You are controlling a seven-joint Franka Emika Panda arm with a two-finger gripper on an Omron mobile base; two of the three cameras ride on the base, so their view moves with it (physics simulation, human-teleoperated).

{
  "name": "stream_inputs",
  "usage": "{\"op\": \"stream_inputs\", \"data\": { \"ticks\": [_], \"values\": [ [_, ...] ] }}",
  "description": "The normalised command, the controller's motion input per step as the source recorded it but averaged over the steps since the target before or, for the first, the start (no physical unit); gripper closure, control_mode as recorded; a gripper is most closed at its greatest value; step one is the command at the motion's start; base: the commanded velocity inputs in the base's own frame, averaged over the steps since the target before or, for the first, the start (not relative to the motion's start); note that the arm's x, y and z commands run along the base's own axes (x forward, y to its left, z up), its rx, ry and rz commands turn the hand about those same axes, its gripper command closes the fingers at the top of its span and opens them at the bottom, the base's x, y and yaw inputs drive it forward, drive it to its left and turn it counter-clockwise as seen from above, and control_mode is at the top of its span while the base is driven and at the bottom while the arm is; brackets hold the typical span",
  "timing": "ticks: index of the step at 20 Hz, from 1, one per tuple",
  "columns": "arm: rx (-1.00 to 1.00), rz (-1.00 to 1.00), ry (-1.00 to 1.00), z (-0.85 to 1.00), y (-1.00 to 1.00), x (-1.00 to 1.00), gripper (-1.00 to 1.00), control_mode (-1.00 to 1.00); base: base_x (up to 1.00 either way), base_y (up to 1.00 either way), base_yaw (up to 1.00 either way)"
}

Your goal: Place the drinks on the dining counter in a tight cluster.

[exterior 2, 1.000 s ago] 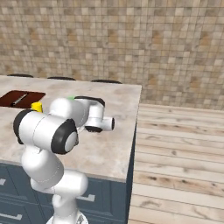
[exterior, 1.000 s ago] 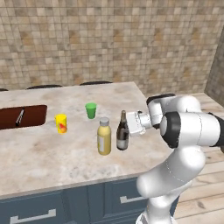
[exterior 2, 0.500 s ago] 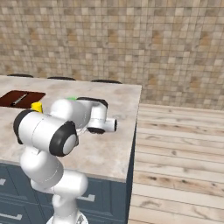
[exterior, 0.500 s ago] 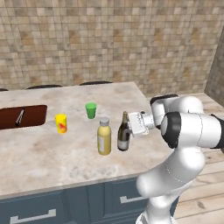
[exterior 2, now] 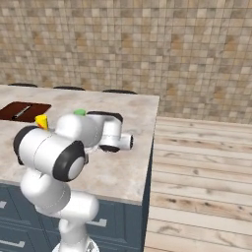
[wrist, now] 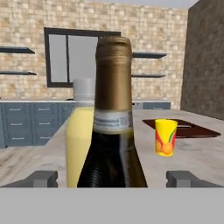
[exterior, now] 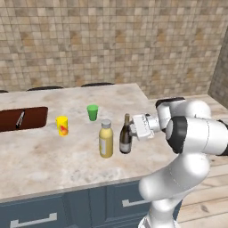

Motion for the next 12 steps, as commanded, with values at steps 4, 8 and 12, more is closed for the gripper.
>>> {"op": "stream_inputs", "data": {
  "ticks": [4, 8, 12],
  "values": [
    [0.00, 0.00, -0.01, 0.12, -0.22, -0.21, -1.00, -1.00, 0.00, 0.00, 0.00],
    [0.00, -0.09, 0.00, 0.17, -0.25, -0.26, -1.00, -1.00, 0.00, 0.00, 0.00],
    [0.00, -0.15, 0.00, 0.25, -0.26, -0.39, -1.00, -1.00, 0.00, 0.00, 0.00]
  ]
}}
